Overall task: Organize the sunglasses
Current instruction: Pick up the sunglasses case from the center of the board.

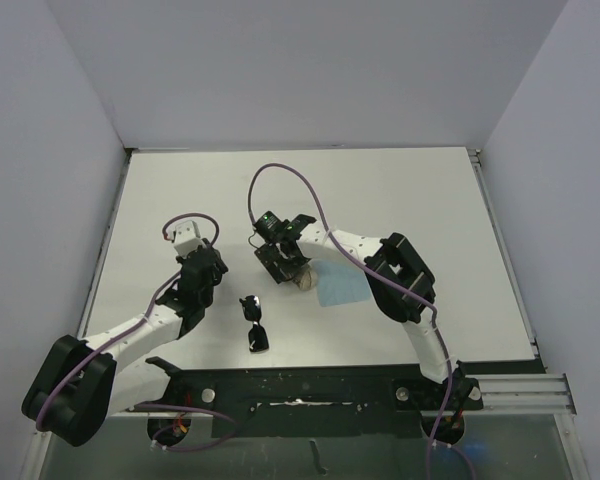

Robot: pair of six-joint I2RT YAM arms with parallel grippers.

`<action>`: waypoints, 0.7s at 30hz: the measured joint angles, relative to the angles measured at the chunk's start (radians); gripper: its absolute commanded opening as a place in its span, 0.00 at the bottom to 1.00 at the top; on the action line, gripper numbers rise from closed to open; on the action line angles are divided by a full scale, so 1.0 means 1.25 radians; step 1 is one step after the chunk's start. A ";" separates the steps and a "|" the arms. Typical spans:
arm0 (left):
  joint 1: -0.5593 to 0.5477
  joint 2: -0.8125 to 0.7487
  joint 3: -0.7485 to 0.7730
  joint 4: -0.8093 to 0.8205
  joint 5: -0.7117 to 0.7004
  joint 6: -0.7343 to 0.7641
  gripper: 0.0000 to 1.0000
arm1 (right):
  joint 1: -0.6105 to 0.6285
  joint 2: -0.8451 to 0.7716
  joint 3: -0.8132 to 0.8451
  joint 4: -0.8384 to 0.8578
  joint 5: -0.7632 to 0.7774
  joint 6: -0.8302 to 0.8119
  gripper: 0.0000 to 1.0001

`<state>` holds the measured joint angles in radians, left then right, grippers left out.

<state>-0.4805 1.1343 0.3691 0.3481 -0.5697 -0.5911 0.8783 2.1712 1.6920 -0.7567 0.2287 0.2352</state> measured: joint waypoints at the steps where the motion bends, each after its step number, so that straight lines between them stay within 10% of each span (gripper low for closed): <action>1: 0.000 0.000 0.000 0.000 0.000 0.000 0.23 | 0.000 0.000 0.000 0.000 0.000 0.000 0.77; 21: 0.000 0.000 0.000 0.000 0.003 0.000 0.23 | -0.012 0.000 -0.006 0.017 -0.012 0.000 0.66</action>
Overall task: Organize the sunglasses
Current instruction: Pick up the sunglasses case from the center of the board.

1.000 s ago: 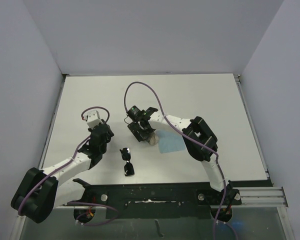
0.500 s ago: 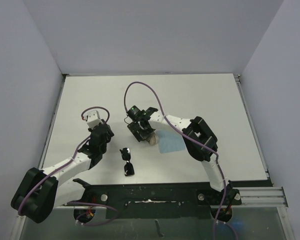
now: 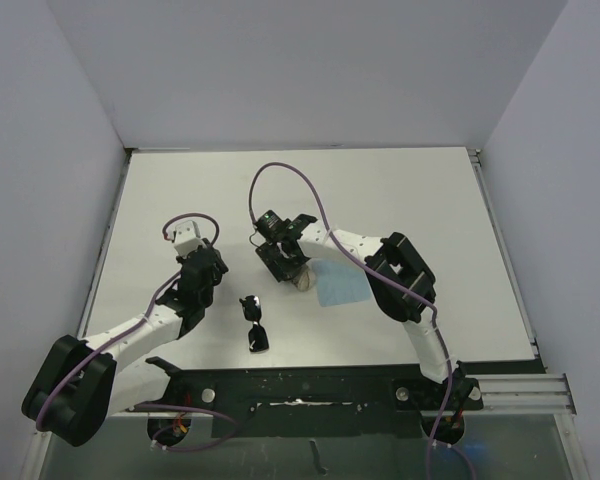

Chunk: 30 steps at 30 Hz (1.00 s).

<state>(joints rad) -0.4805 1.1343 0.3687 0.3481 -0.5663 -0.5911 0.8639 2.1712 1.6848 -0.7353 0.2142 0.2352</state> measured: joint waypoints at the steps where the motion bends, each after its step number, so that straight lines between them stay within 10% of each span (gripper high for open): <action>1: 0.000 0.000 0.000 0.000 0.000 0.000 0.23 | 0.000 0.000 -0.001 0.001 0.000 0.000 0.64; 9: 0.000 0.000 0.000 0.000 0.000 0.000 0.23 | 0.000 0.000 -0.002 0.005 -0.002 0.000 0.47; 18: 0.000 0.000 0.000 0.000 0.000 0.000 0.23 | 0.000 0.000 -0.002 0.005 -0.004 0.000 0.00; 30: 0.000 0.000 0.000 0.000 0.000 0.000 0.23 | 0.000 -0.011 -0.016 0.017 -0.003 0.006 0.00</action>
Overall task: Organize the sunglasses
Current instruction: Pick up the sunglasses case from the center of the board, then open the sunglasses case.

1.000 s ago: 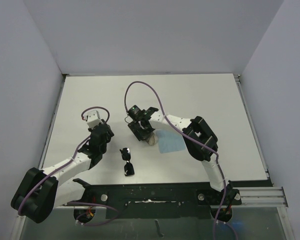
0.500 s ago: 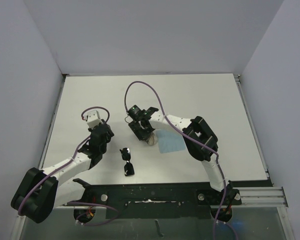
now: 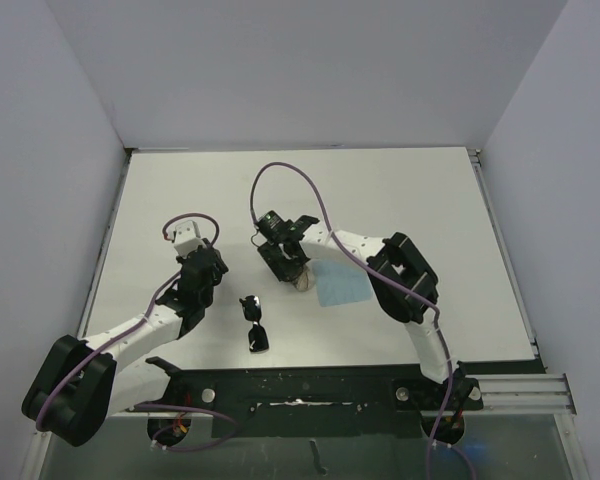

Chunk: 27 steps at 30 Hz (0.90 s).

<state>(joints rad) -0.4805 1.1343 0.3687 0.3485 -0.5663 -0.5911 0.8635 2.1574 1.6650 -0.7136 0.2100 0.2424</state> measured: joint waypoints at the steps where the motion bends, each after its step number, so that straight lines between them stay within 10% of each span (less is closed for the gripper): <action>1: 0.000 0.000 0.000 0.000 0.000 0.000 0.23 | 0.000 -0.005 -0.008 0.007 0.000 0.000 0.00; 27: 0.001 -0.029 0.023 0.057 0.155 -0.045 0.29 | -0.146 -0.505 -0.266 0.259 -0.287 -0.058 0.00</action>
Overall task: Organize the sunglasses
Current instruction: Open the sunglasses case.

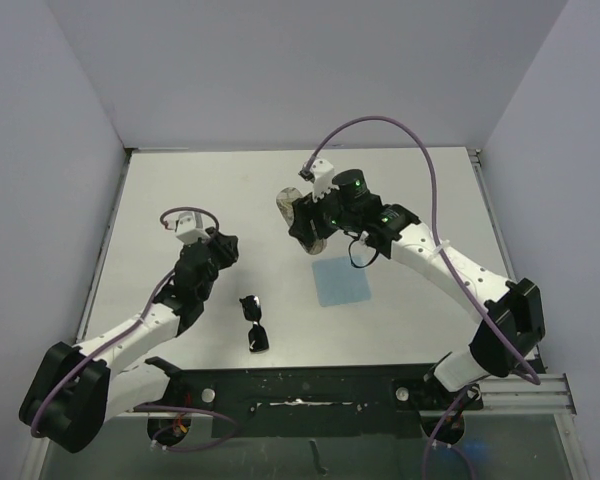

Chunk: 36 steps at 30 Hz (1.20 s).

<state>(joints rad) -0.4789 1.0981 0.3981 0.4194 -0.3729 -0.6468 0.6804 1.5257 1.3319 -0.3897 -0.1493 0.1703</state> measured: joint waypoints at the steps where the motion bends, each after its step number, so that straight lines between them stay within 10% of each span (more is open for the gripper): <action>1: 0.000 0.000 0.008 0.005 0.012 -0.001 0.29 | -0.005 -0.009 -0.005 0.009 -0.024 -0.005 0.00; 19: -0.004 -0.006 0.059 0.241 0.275 0.000 0.48 | -0.151 -0.046 -0.077 0.250 -0.499 0.042 0.00; 36: 0.047 0.148 0.074 0.608 0.580 -0.209 0.55 | -0.152 -0.031 -0.110 0.312 -0.595 0.059 0.00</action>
<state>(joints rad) -0.4198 1.2827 0.4900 1.1793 0.3519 -0.9077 0.4904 1.4864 1.1946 -0.0002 -0.8928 0.2436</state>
